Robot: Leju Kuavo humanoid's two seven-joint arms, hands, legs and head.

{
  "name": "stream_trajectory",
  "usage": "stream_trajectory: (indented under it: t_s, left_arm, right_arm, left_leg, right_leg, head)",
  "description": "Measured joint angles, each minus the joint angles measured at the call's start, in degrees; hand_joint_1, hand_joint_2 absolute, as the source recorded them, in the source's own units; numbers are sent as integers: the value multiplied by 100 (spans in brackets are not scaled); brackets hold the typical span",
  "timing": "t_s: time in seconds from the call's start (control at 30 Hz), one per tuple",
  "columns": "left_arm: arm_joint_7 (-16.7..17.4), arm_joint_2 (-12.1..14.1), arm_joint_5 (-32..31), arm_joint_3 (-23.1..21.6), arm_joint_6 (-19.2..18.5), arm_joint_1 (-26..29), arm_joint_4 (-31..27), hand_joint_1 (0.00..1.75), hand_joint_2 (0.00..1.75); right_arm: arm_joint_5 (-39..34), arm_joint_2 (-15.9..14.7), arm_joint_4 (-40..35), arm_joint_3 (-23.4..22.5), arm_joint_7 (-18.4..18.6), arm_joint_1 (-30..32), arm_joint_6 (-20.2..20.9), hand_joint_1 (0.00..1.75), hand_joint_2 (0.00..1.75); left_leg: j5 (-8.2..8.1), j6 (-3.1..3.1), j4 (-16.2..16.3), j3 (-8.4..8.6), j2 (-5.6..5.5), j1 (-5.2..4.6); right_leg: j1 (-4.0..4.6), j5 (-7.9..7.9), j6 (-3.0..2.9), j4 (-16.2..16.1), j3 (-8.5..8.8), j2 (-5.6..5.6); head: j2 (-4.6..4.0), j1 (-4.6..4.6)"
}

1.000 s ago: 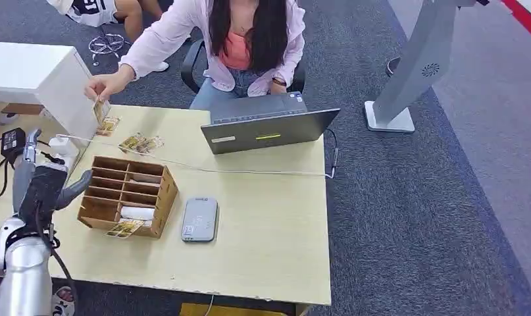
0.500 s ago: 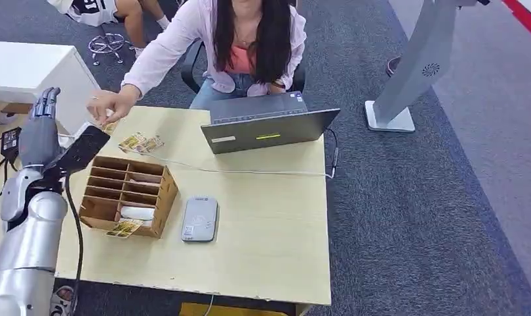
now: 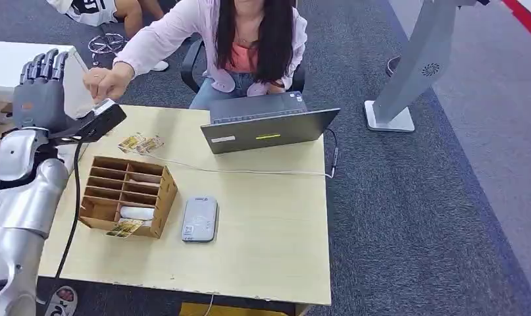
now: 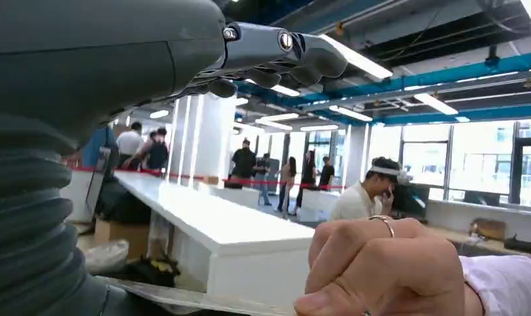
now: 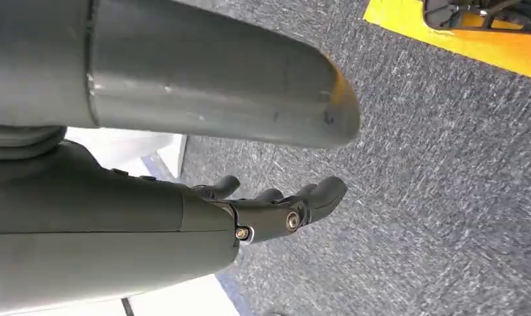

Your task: Pass the card to the sensor for recognition and then transmit it.

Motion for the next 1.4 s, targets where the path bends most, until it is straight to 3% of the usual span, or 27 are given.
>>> stream_trajectory:
  t_s: [0.1,0.13,0.33,0.93,1.07,1.2,1.4]
  left_arm:
    - [105,29,-367,-158,171,-279,304,5,175]
    - [123,46,-494,-206,227,-371,422,175,175]
    - [171,94,-1086,-497,485,-767,942,175,175]
    - [48,103,-968,-621,505,-872,1270,175,175]
    - [-186,63,-771,-621,664,-827,1269,175,175]
    - [-431,-85,-533,-654,784,-385,910,175,175]
    - [-323,-269,-364,-1024,723,491,-69,175,175]
  right_arm:
    - [103,0,4,2,-20,-11,51,0,0]
    - [125,0,11,4,-31,-15,53,0,0]
    - [319,0,35,7,-92,-41,134,0,0]
    - [346,0,52,7,-90,-44,151,0,0]
    - [343,0,52,4,-83,-45,140,0,0]
    - [315,9,52,-17,-68,-47,116,0,0]
    - [304,28,52,-79,-44,-49,81,0,0]
  left_leg:
    - [0,0,0,0,0,0]
    - [0,0,0,0,0,0]
    - [1,-1,0,-1,0,0]
    - [1,-2,0,0,0,0]
    - [1,-2,0,0,-1,-1]
    - [1,-2,0,0,-4,-2]
    - [-2,1,0,-1,3,-6]
  right_leg:
    - [0,0,0,0,0,0]
    - [0,0,0,0,0,0]
    - [0,0,0,1,0,0]
    - [0,0,0,1,0,0]
    - [-1,0,0,1,1,-1]
    - [-2,0,0,0,2,-4]
    - [-3,0,1,-2,0,1]
  head:
    - [0,0]
    - [0,2]
    - [0,0]
    - [0,2]
    - [0,2]
    - [0,0]
    - [0,7]
